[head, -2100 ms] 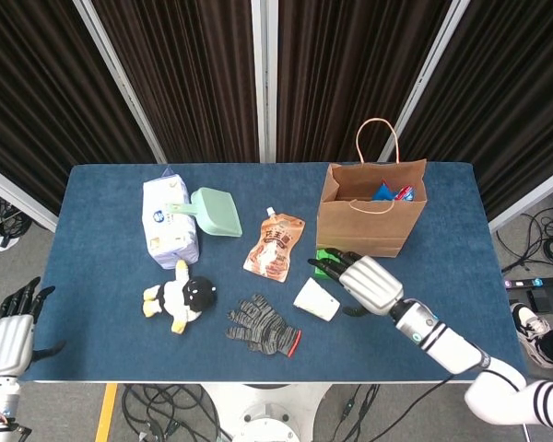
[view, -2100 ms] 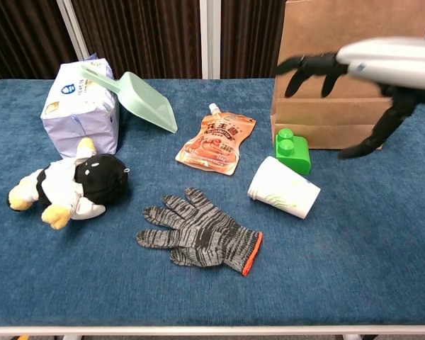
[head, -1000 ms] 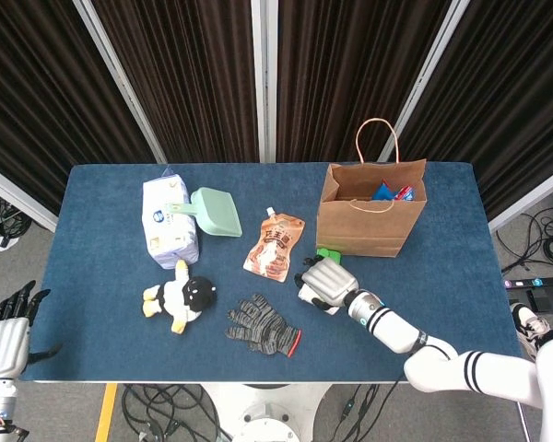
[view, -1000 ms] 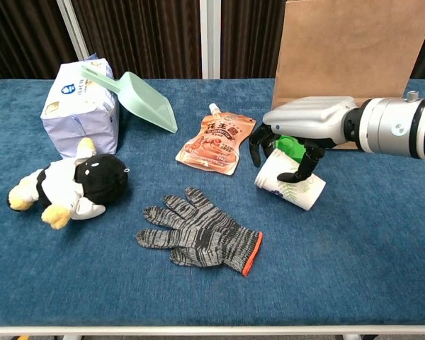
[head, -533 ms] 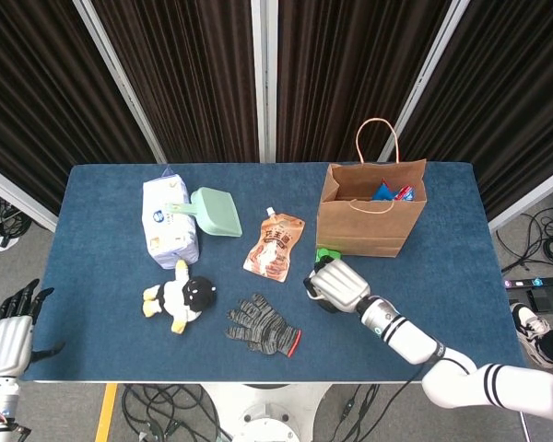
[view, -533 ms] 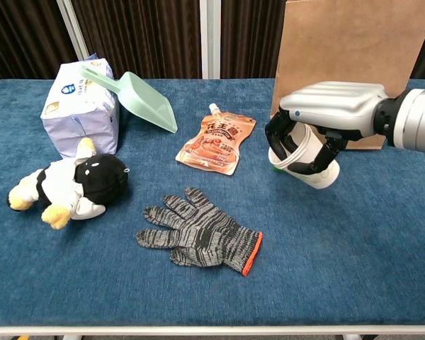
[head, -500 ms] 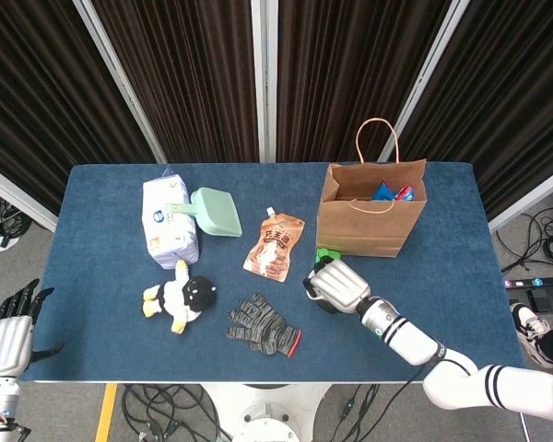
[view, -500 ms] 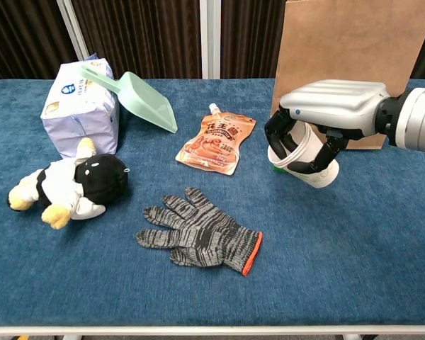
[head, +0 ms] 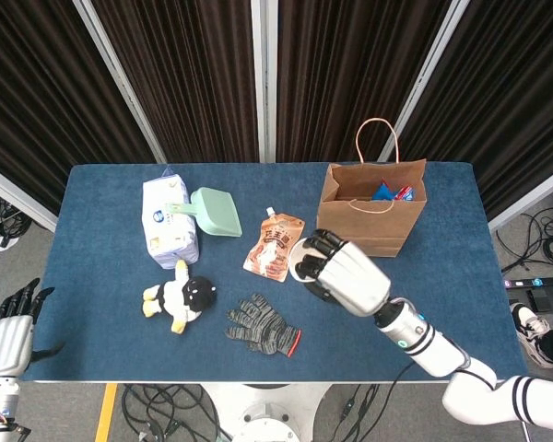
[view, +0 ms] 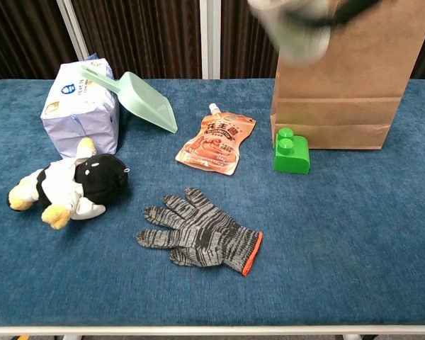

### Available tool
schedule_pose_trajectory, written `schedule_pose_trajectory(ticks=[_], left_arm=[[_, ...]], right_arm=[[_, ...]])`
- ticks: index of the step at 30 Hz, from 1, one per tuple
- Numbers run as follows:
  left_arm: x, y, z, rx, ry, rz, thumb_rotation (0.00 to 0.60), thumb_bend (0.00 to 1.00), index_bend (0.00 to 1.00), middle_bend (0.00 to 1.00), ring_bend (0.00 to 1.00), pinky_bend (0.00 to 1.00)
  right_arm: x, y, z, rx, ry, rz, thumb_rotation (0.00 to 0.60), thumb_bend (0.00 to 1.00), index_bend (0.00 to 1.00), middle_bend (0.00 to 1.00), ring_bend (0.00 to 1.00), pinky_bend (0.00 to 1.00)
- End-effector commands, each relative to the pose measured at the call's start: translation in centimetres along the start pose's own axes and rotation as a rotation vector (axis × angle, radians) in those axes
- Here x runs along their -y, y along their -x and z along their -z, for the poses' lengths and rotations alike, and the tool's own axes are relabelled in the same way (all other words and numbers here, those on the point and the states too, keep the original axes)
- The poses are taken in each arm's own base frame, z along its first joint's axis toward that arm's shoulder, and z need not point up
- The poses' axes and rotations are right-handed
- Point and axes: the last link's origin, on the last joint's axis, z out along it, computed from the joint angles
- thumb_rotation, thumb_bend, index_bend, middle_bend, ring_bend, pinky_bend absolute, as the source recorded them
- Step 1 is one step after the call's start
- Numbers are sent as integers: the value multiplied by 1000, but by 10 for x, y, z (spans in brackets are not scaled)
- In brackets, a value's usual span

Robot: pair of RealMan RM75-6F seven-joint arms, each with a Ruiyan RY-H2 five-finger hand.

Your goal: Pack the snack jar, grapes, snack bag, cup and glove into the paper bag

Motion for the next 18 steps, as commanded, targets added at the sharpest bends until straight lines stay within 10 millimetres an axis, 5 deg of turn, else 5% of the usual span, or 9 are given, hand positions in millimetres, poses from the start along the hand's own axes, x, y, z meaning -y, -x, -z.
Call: schedule_pose_trajectory(ticks=[1,9,18], left_arm=[[0,0,0,1,2,1,600,115,216,144,111,134],[0,0,1,4,1,4,600,116,216,144,110,134],[-2,2,1,11,6,11,600,116,216,143,110,134]], right_arm=[[-21,-41,-11,-128,73,18,600,296,648,676,337,305],[-74,-78,-24,-234,264,39,600,291,646,676,336,305],[-128,-57,-24,-136,467,-26,600,285,627,658,335,305]])
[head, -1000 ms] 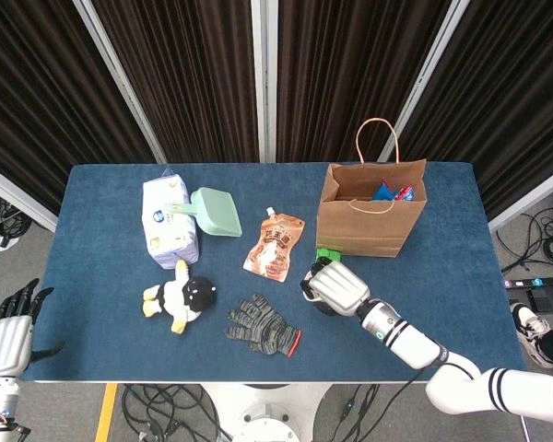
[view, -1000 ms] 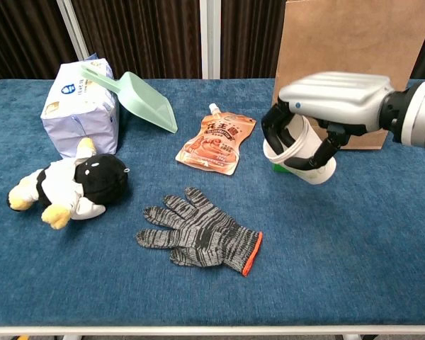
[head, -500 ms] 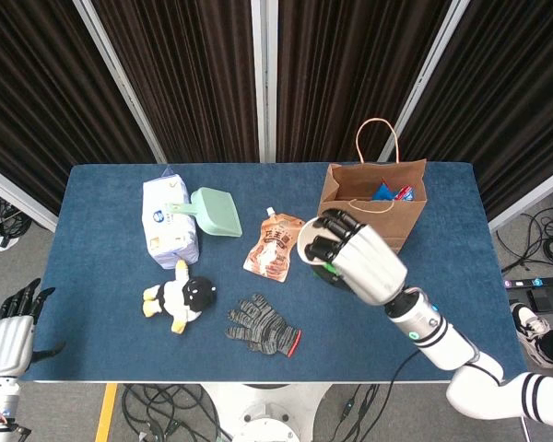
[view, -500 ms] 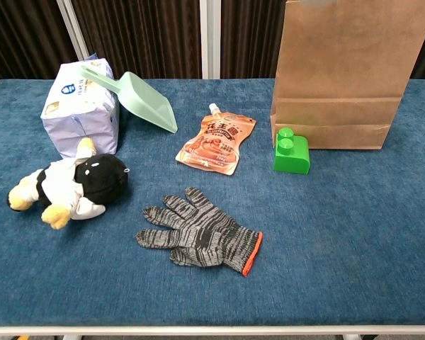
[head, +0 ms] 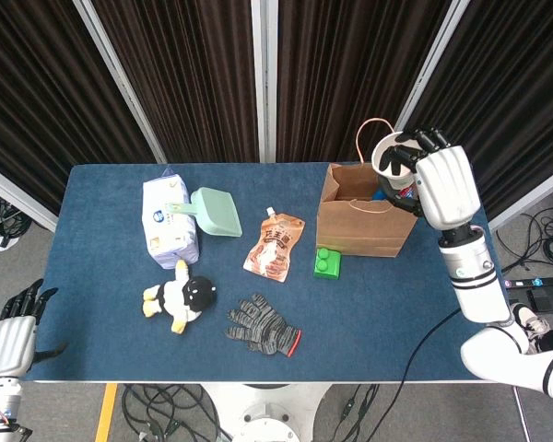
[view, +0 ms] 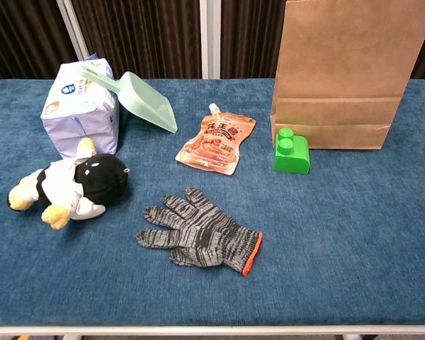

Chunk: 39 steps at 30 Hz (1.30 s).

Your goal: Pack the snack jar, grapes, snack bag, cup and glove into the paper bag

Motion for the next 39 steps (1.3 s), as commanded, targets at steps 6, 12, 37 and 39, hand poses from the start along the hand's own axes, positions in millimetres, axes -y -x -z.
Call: schedule_pose_trajectory(ticks=[6,12,37,39], left_arm=[[2,-1,0,0,-7,-1,600,116,216,144,111,134],[3,0,1,4,-12,-2,600,116,216,143,110,134],[0,0,-2,-2,0,-6,600,116,216,143,110,134],[0,0,-1,-3,-4,-5,600,116,216,144,110,134]], right_arm=[[-34,40,-11,119,141,-52,600,284,600,629,326,305],[-41,62,-7,197,166,-61,600,275,480,532,262,299],[37,37,48,159,-276,-281,600,177,0,181,1,112],[44,41,56,198,-312,-282,600,177,0,184,4,114]])
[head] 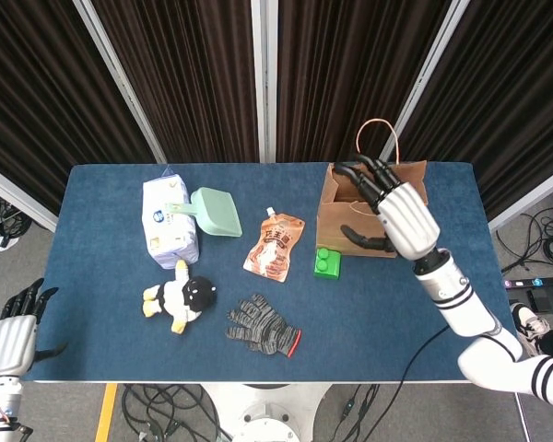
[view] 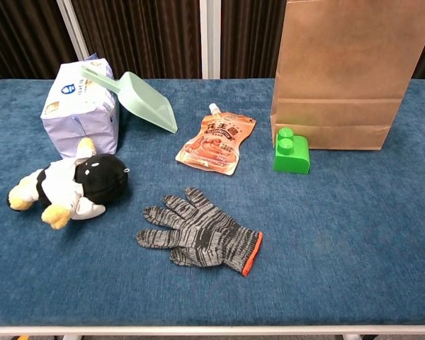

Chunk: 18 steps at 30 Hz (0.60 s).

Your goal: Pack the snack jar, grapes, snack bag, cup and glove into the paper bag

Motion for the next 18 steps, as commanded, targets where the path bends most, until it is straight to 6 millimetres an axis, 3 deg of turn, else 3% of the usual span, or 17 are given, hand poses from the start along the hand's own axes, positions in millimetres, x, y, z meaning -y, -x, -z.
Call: schedule_pose_trajectory(ticks=[1,9,18], left_arm=[[1,0,1,-1,-3,0,600,115,216,144,110,134],[2,1,2,4,-10,3,600,116,216,143,110,134],[3,3,2,9,-11,8,600,116,216,143,111,134]], right_arm=[[21,15,17,96,-81,-35,600,177,0,185,10,123],[33,49,31,288,-138,37,600,178,31,201,25,182],[13,99,35,571,10,202,600,134,48,218,25,196]])
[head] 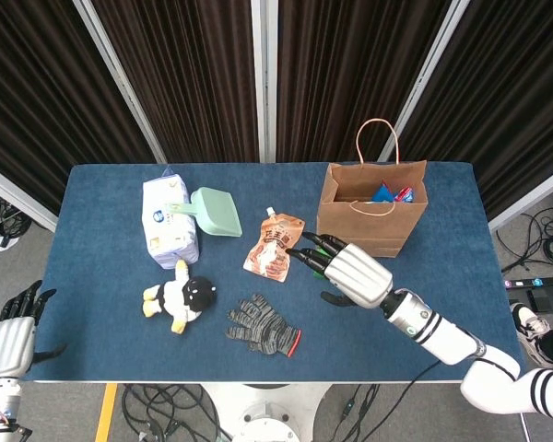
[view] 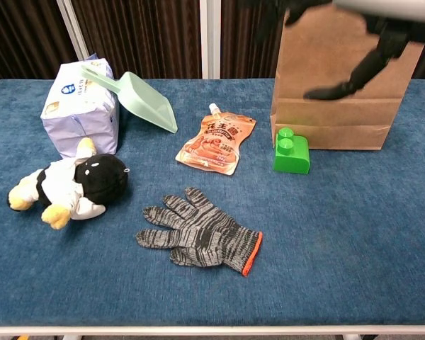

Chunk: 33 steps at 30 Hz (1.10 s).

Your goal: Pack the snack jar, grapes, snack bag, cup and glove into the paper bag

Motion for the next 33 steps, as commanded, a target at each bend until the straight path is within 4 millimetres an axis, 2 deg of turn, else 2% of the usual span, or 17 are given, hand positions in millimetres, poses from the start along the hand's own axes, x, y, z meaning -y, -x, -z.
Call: schedule_pose_trajectory(ticks=[1,11,18,22,31,33], left_arm=[[0,1,0,2,0,2,600,116,216,144,111,134],[1,0,0,0,-1,3,600,115,216,143,110,134],[3,1,3,3,-15,3,600,116,216,143,111,134],[3,1,4,5,-15,5,600,116,216,143,110,134],[5,2,5,4,-18,8,600,115,216,143,111,134],[6,3,5,6,-21,9,600,116,216,144,110,134]], right_arm=[[0,29,-13,139,56,1,600,129,48,216,25,196],[40,90,-48,324,-57,3,600,113,48,201,25,202],[65,124,-67,415,-129,93,600,12,48,168,13,180],[76,137,-71,425,-141,106,600,0,48,165,11,172],[90,151,-78,412,-157,126,600,1,48,153,0,147],[92,153,-80,404,-156,136,600,36,54,168,0,147]])
